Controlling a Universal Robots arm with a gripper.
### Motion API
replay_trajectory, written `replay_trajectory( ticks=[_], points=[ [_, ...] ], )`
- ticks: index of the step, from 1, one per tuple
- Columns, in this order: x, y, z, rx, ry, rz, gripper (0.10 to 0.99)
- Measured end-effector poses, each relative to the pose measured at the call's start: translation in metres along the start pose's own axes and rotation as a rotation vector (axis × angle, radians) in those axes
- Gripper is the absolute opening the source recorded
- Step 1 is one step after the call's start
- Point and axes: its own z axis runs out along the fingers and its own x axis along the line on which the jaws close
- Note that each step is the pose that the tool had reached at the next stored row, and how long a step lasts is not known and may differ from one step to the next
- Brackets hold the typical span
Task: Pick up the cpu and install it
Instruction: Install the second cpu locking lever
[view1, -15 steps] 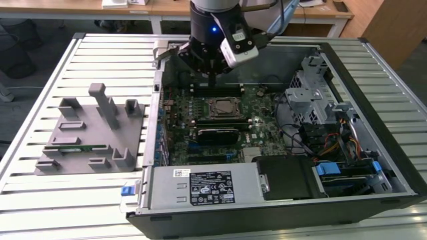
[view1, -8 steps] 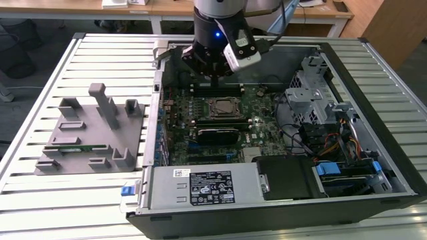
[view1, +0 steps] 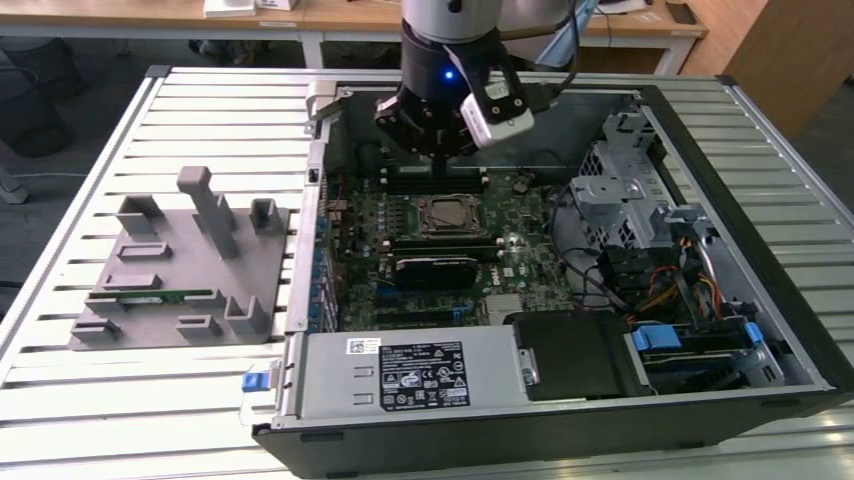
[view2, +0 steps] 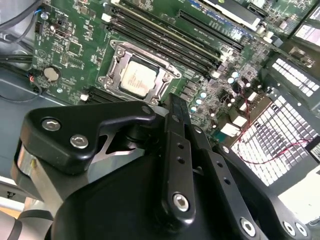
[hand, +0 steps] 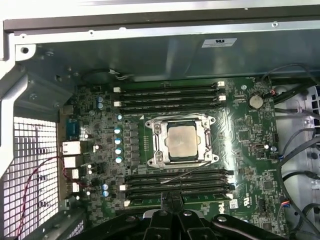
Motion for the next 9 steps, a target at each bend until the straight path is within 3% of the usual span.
replay_trajectory(
  ticks=[9],
  points=[
    [-0.0062, 0.0002, 0.0026, 0.0, 0.0003, 0.0, 0.106]
  ],
)
